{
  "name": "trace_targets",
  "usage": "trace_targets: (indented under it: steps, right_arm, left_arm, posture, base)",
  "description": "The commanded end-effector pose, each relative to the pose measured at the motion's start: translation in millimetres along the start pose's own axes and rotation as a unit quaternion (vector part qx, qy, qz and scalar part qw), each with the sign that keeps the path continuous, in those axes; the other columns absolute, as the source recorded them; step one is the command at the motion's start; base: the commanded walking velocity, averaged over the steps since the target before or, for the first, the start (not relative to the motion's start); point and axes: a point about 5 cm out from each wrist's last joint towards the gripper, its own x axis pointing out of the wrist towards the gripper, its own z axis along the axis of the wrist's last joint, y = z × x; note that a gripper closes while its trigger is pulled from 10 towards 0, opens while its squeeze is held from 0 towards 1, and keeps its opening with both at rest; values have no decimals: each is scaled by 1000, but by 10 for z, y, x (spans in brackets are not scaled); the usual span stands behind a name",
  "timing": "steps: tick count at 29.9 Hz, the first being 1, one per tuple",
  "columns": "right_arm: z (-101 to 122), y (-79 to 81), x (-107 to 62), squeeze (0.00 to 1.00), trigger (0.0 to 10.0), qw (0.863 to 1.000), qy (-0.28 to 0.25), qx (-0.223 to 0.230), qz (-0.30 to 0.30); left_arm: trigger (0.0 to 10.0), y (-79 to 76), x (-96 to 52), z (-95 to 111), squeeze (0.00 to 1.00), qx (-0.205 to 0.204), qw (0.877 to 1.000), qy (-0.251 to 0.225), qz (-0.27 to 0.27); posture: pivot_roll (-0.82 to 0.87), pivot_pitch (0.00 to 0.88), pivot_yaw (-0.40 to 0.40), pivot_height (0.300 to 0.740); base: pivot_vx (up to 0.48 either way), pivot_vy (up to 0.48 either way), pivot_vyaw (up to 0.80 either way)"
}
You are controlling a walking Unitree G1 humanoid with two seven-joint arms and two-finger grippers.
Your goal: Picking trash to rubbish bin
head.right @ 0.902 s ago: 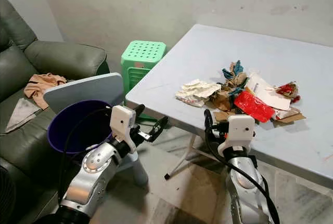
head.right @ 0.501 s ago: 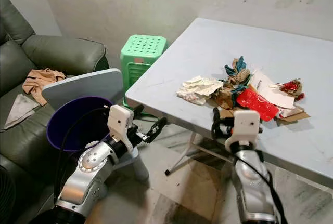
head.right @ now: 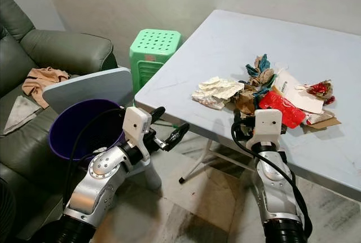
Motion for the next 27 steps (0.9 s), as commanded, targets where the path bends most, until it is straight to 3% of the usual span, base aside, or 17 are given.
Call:
trace_targets:
  steps: [1,17,18,19,20,21,27]
  right_arm:
    - [26,-65,54,0,10000,1000,-6,4,6]
    - [198,-194,350,0,10000,999,-27,-7,23]
    - [215,-201,354,0,8941,999,-33,-7,24]
    - [228,-212,361,0,5412,999,-38,-7,24]
    - [248,-222,362,0,549,999,-47,-6,26]
    - [260,-229,360,0,0,998,-53,-6,27]
    - [254,-265,339,0,0,997,-64,-2,44]
  left_arm:
    - [10000,-107,-9,82,0,-6,999,-7,-34]
    - [10000,-142,-82,205,0,-4,999,-5,-48]
    - [10000,-143,-83,204,0,-5,999,-5,-47]
    - [10000,-147,-85,205,0,-5,999,-4,-47]
    - [10000,-151,-86,205,0,-4,999,-4,-46]
    - [10000,-155,-86,205,0,-5,999,-4,-46]
    - [10000,-162,-75,215,0,-6,999,-5,-45]
  posture:
    - [63,223,36,740]
    - [104,250,35,740]
    - [104,248,34,740]
    - [104,248,34,740]
    - [104,245,33,740]
    - [104,243,33,740]
    - [101,236,31,740]
  base:
    - [0,0,0]
    - [0,0,0]
    - [0,0,0]
    - [0,0,0]
    - [0,0,0]
    - [0,0,0]
    - [0,0,0]
